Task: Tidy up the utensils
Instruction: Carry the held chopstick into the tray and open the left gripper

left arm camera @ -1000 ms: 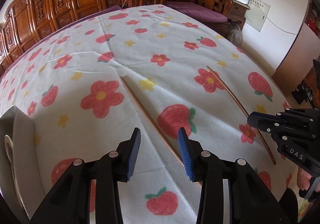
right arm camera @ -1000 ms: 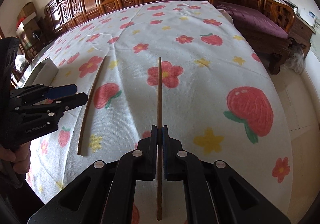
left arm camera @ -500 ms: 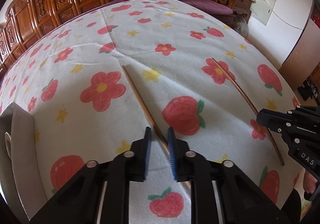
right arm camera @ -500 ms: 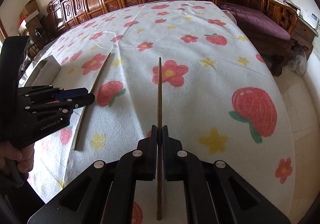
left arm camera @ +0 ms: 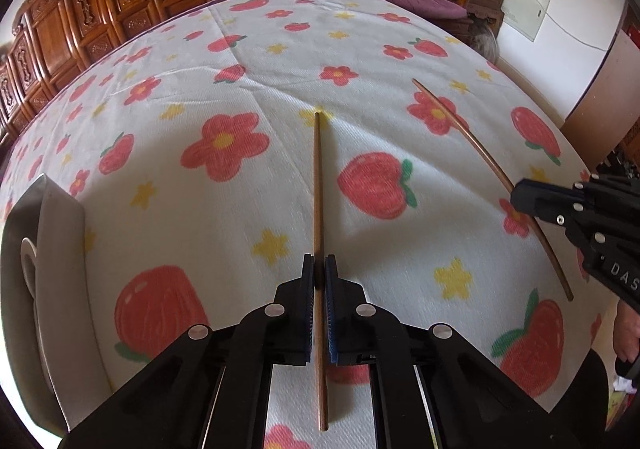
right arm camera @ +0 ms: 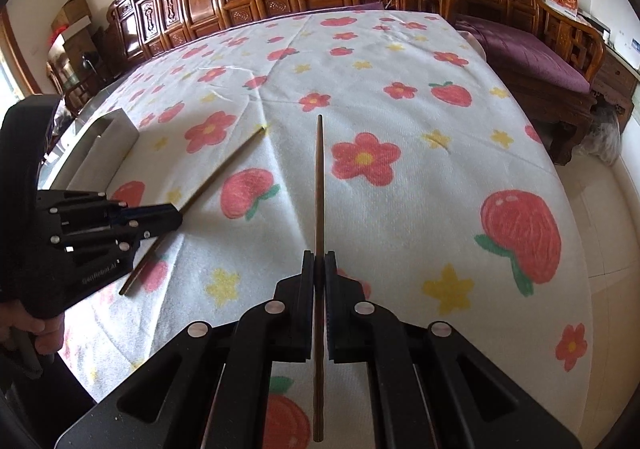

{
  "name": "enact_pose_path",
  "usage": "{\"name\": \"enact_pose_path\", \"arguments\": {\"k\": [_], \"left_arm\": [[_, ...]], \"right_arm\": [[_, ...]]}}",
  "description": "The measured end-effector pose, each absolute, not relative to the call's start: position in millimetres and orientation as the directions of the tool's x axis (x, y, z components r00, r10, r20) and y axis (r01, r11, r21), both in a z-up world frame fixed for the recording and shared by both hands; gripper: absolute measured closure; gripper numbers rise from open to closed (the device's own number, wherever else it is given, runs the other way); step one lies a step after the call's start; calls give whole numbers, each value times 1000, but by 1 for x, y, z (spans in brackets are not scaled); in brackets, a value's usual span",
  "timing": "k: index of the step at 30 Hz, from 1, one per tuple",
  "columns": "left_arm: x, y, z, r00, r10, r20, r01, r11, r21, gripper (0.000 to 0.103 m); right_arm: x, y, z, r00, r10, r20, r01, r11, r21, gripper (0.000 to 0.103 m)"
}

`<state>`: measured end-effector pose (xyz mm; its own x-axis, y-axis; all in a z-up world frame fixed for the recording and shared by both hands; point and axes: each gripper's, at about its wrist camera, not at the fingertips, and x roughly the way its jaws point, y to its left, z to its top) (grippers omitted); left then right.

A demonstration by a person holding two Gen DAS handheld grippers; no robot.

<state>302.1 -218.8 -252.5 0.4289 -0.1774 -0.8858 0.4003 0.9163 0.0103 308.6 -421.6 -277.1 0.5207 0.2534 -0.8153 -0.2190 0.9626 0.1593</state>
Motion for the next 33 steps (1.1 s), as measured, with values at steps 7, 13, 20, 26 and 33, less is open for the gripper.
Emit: {"name": "enact_pose_path", "arguments": {"k": [7, 13, 20, 26, 33], "left_arm": [[288, -206, -237, 440, -174, -881, 400, 916, 19, 99], [277, -197, -209, 481, -179, -858, 395, 918, 30, 99], [262, -184, -180, 519, -186, -834, 384, 923, 33, 99], [257, -162, -166, 542, -186, -819, 356, 934, 24, 99], [262, -134, -161, 562, -167, -810, 310, 950, 19, 99]], "right_arm": [[303, -406, -260, 540, 277, -795, -260, 953, 156, 97], [296, -394, -243, 556, 296, -776, -290, 945, 152, 97], [286, -376, -226, 565, 330, -756, -340, 928, 150, 97], [280, -360, -217, 562, 353, -748, -378, 914, 148, 97], [271, -338, -210, 550, 385, -741, -426, 893, 147, 97]]}}
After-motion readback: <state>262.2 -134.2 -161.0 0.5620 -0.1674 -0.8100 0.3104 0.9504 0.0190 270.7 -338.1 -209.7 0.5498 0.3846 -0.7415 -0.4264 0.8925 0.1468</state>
